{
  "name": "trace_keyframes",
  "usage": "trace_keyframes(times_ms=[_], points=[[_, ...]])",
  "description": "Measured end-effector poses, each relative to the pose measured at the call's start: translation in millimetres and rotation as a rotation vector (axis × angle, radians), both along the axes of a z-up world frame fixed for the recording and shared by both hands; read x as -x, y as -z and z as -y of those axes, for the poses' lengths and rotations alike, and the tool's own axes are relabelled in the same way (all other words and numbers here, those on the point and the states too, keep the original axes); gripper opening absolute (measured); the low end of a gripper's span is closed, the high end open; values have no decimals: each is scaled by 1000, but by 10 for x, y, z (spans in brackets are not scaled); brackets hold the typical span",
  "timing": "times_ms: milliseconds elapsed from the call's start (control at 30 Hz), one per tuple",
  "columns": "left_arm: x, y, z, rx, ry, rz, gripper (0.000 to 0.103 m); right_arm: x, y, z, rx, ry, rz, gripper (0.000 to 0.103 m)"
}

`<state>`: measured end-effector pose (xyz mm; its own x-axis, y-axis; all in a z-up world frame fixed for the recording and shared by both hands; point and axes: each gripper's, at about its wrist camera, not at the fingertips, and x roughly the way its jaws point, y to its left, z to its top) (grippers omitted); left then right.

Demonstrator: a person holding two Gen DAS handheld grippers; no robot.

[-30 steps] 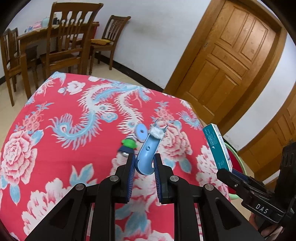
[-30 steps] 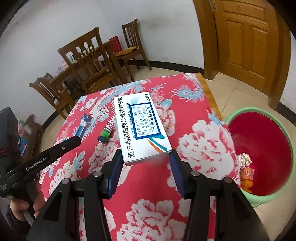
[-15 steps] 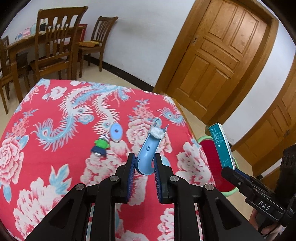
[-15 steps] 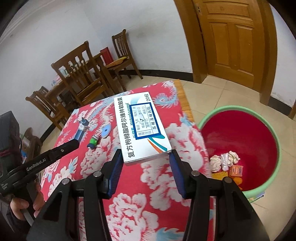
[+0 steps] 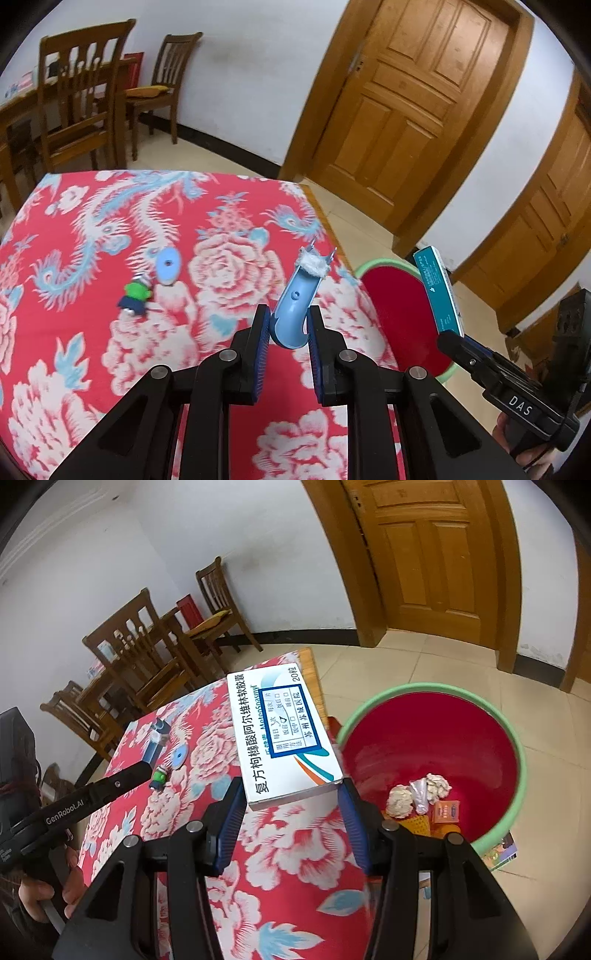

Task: Collect trash
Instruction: 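Carry the medicine box and blue toy over the red bucket with both grippers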

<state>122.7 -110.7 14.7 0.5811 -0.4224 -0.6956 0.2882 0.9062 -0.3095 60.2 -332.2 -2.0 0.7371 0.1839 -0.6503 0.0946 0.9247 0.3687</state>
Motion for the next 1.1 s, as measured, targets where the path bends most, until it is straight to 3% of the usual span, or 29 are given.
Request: trace_keyframes(times_ms=[667, 1100], points=[[-124, 124, 904, -36, 137, -22, 20, 146, 163, 747, -51, 136, -1, 52], [-208, 306, 1279, -60, 207, -58, 20, 74, 387, 1016, -64, 196, -57, 53]])
